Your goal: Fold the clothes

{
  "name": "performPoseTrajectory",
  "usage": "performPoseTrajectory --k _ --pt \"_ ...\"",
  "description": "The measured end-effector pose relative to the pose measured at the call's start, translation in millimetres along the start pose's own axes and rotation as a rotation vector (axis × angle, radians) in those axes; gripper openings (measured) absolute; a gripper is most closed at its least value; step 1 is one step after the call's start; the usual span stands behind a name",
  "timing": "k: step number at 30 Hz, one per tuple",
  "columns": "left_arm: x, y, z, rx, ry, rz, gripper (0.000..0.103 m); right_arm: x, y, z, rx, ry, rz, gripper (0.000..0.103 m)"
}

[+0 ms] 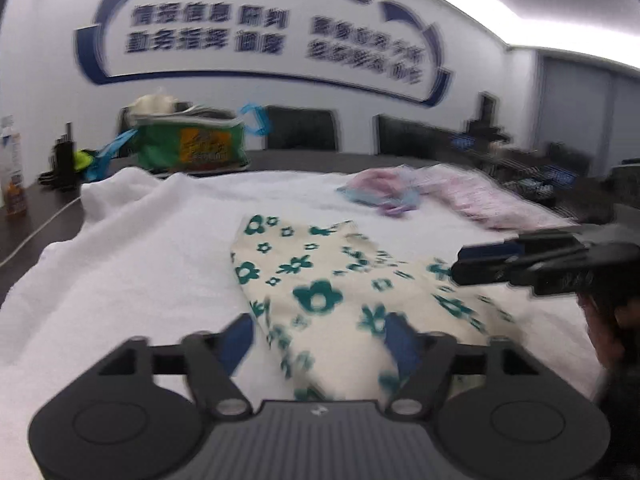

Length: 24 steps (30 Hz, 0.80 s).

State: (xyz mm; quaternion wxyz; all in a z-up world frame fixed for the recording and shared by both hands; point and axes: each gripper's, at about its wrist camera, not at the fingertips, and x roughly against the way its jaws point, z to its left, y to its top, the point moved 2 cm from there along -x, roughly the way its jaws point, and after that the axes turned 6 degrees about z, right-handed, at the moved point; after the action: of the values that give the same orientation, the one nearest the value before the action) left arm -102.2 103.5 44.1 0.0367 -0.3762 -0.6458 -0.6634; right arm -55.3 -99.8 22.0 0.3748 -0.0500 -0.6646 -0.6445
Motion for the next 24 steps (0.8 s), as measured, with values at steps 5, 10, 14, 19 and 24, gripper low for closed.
performPoseTrajectory --k 5,10,14,19,24 --pt "9.7 -19.5 12.9 0.017 -0.141 0.059 0.08 50.5 -25.3 -16.6 -0.005 0.196 -0.017 0.063" --pt "-6.6 -19.9 -2.0 -0.046 -0.151 0.096 0.057 39.1 -51.0 -16.0 0.037 0.217 0.049 0.06" --pt "-9.4 -16.8 -1.5 -0.029 -0.241 0.138 0.026 25.0 -53.2 -4.4 0.107 0.274 0.06 0.014" --pt "4.2 -14.5 -3.4 -0.049 -0.31 0.114 0.016 30.3 -50.4 -9.5 0.094 0.331 0.008 0.005" --pt "27.3 -12.3 -6.2 -0.016 -0.394 0.102 0.014 56.6 -45.6 -16.3 0.066 0.41 -0.02 0.004"
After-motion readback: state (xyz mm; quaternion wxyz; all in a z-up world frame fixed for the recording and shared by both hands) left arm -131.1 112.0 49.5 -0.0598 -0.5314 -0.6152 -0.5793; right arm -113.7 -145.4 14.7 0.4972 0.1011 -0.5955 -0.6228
